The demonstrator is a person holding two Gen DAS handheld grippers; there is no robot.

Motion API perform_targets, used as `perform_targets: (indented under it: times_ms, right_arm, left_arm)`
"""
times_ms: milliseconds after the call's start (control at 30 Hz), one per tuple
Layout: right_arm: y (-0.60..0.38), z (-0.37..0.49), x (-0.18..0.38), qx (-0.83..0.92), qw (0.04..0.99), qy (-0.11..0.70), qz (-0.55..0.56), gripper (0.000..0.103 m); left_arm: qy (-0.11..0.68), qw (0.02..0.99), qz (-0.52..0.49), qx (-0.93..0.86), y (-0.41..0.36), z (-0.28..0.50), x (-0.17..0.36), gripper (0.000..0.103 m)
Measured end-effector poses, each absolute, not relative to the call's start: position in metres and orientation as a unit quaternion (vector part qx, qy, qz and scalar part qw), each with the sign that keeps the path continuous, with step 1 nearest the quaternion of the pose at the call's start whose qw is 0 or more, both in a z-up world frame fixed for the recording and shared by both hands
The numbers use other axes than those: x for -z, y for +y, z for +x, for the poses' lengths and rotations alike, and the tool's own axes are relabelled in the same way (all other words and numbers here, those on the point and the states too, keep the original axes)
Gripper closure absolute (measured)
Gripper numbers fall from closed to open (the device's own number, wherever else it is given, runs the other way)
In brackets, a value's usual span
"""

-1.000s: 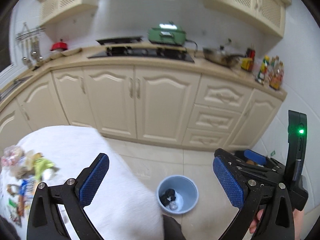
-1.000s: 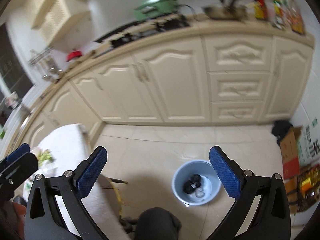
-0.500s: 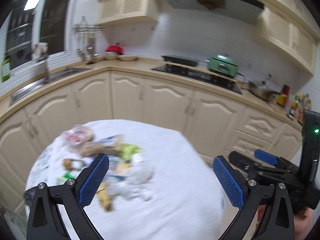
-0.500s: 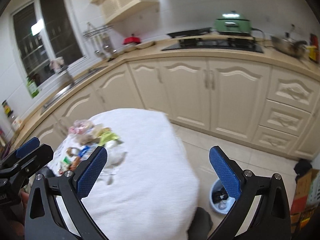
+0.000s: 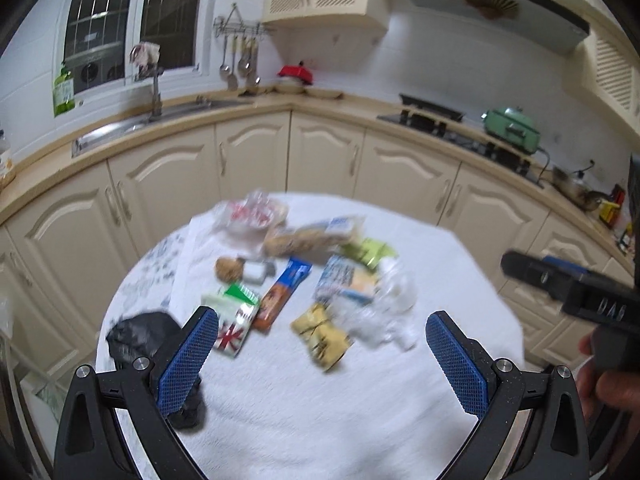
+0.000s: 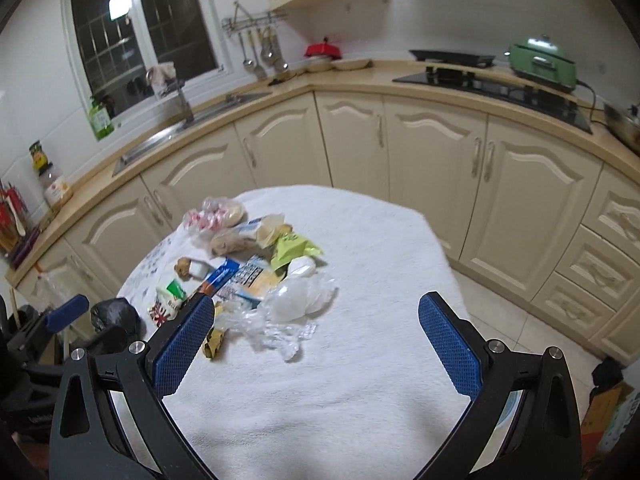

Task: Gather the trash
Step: 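Swing both tools back over the table, then grasp the white plastic bag with the right tool while the left tool grasps the yellow snack packet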

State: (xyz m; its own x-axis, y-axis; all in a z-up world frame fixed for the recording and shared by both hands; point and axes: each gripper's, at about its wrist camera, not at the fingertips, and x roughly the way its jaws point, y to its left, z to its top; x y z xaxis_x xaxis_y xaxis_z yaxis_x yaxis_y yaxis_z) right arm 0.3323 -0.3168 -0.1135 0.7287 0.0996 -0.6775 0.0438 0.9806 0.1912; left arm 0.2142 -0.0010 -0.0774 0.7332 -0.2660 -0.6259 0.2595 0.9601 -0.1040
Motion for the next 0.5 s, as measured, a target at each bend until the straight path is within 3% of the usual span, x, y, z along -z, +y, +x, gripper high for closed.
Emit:
perform_targets:
  times_ms: [500]
  right_arm:
    - [-0.31,0.393,0.177,-0.037,0.892,0.44,0.095,0.0]
  left_arm:
    - [0.431,0.894,0.015,0.12,-0.073,0.291,0.116,0.001]
